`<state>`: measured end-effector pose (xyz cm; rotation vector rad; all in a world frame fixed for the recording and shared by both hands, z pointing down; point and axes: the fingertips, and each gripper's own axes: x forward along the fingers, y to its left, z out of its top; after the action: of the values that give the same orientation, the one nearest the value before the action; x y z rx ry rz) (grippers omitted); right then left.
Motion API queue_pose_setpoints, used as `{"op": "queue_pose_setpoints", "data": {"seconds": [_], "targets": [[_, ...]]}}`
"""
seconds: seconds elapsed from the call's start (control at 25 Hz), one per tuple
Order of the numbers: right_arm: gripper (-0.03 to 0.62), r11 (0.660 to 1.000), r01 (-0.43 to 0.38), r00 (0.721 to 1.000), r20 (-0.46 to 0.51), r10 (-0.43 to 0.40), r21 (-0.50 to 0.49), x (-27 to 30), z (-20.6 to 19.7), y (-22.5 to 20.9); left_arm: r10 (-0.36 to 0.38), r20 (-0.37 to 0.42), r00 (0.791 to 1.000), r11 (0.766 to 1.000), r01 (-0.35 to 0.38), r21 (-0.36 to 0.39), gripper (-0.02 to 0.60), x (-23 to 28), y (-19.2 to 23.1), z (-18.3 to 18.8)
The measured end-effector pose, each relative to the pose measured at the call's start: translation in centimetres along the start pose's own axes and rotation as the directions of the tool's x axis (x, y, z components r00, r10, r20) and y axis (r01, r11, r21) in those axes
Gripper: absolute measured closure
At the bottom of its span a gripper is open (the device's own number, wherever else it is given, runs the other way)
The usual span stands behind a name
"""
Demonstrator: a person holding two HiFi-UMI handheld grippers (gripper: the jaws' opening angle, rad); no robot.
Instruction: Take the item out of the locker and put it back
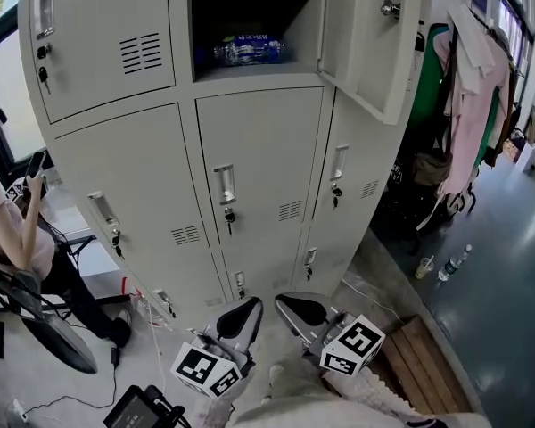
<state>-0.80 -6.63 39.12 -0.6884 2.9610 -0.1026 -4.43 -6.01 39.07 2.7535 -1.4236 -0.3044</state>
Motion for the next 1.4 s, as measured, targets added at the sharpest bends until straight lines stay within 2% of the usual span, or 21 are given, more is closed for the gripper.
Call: {"op": "queue_pose_setpoints", "data": {"seconds": [0.16,0.4,0.64,0.8,1.04,1.4], "targets": [[0.597,1.000,-0.020,1.000,0.022,0.020,0.002,2.4,0.6,-2.1,0.019,0.025,1.000,1.000,-0.019,0.023,0.574,1.9,2.6,1.4],[0.597,0.999,-0.020,0.998,0.061,0.021,-0.025,4.7,2.9,-6.8,-0.004,0.051,0.999,0.997,0.000,0.077,0.574,6.2,4.9,3.3],[0.597,0.984,-0.096,0.989,0.099,0.111,-0.149,8.0,6.8,-9.5,0.016,0.111,0.994,0.987,-0.033,0.157,0.574,10.1,7.2,6.4],[0.597,0.972,-0.133,0.980,0.121,0.158,-0.193,9.0,8.3,-10.4,0.027,0.133,0.991,0.983,-0.050,0.175,0.574,11.9,8.6,7.6],[0.597,0.965,-0.131,0.976,0.140,0.166,-0.228,10.8,9.8,-11.7,0.045,0.128,0.991,0.969,-0.074,0.234,0.574,13.3,9.8,8.4],[0.597,0.924,-0.089,0.955,0.231,0.184,-0.371,14.1,16.6,-11.2,0.019,0.135,0.991,0.945,-0.062,0.320,0.574,14.1,11.0,12.7]]}}
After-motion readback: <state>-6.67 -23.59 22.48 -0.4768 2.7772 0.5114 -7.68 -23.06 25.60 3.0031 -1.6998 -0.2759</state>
